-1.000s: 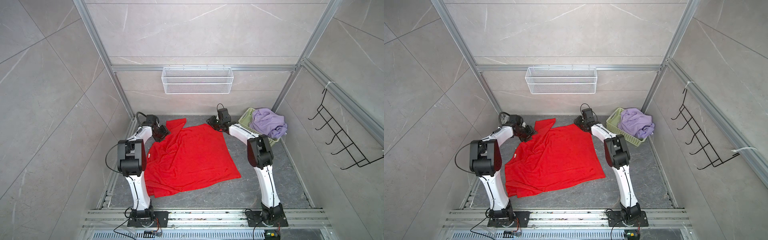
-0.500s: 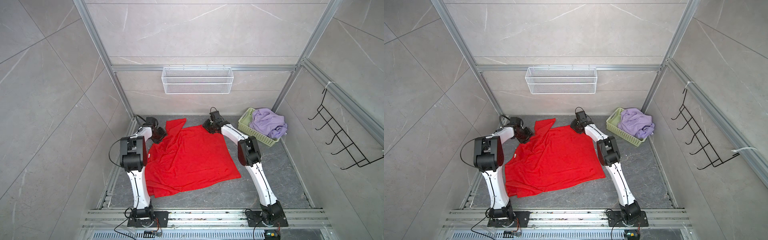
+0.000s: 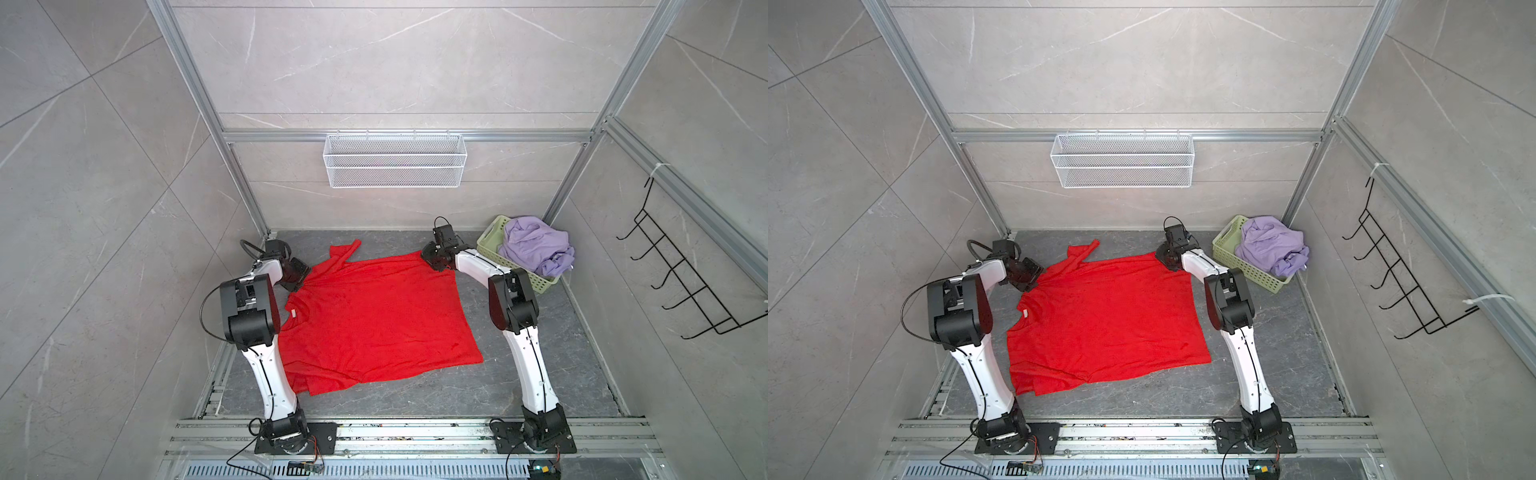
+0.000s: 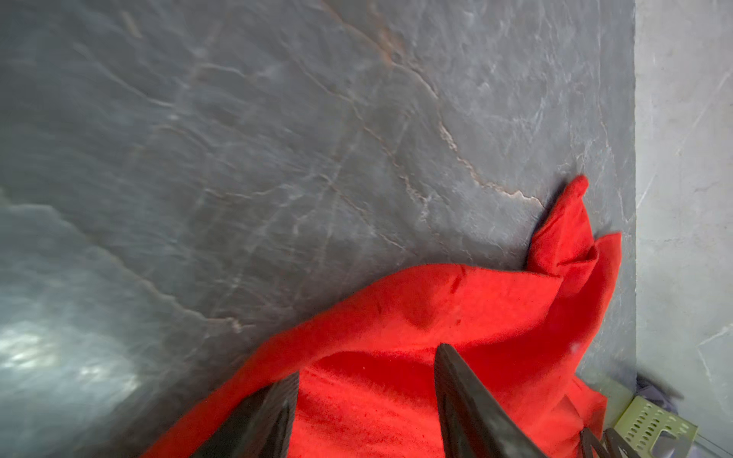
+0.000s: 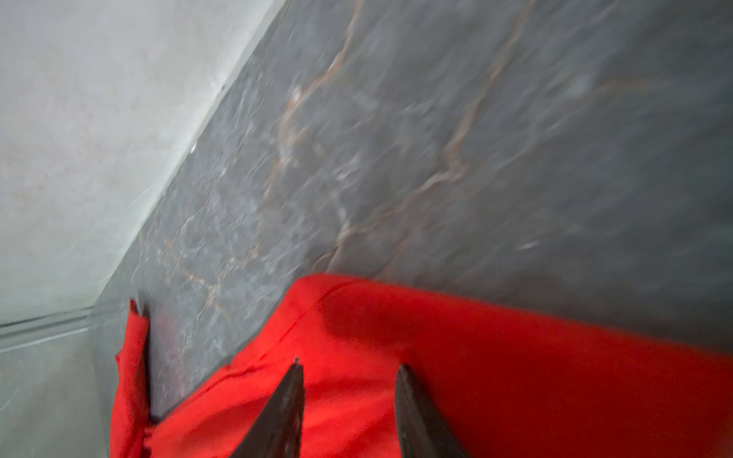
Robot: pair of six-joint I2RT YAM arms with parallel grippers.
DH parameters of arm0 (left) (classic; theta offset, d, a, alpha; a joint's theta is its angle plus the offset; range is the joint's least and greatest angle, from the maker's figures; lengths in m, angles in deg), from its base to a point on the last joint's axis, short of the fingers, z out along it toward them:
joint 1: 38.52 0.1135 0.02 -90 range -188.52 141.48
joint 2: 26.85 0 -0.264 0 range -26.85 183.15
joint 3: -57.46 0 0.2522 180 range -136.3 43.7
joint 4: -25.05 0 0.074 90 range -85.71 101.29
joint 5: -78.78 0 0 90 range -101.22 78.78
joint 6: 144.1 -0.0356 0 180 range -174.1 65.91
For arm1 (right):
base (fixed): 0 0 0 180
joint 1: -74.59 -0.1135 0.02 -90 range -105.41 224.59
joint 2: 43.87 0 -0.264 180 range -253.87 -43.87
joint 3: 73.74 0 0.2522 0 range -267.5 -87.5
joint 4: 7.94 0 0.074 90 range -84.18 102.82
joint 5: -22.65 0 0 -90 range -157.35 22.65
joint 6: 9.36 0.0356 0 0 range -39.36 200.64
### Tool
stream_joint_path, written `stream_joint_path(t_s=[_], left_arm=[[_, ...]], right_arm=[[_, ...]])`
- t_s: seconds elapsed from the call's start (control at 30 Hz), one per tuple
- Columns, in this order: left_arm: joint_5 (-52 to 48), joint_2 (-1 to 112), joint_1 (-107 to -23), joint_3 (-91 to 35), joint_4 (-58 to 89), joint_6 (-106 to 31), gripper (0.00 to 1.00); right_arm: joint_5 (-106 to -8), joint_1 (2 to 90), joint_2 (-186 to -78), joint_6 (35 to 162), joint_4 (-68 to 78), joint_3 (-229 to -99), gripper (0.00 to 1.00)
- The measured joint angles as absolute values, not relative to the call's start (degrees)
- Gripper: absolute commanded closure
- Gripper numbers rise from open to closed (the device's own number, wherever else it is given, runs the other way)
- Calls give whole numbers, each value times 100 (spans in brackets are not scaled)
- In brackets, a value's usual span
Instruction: Fold and stack the t-shirts
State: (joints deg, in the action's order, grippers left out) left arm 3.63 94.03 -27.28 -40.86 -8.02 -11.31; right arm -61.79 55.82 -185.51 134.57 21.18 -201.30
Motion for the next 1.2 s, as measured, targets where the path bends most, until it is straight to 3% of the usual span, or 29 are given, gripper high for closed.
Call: stream_joint_path(t_s=[0.27,0.47,0.83,1.2], left_arm=[[393,9318,-2713,-3955,-745,-1050,46],[603,9137,-2820,-3926,-802,-1365,41],[750,9626,-4127,-6807,-1563,-3485,41],[391,11362,-4245,-7941,-1939,-3935,42]], right_arm=[[-6330,5661,-18525,12802,2579,-20528,56],[-6319,5644,-18525,12690,2809,-21356,55],[-6157,5360,-18472,12692,2918,-21194,55],[-6146,5307,-17320,12690,2898,-19428,54]])
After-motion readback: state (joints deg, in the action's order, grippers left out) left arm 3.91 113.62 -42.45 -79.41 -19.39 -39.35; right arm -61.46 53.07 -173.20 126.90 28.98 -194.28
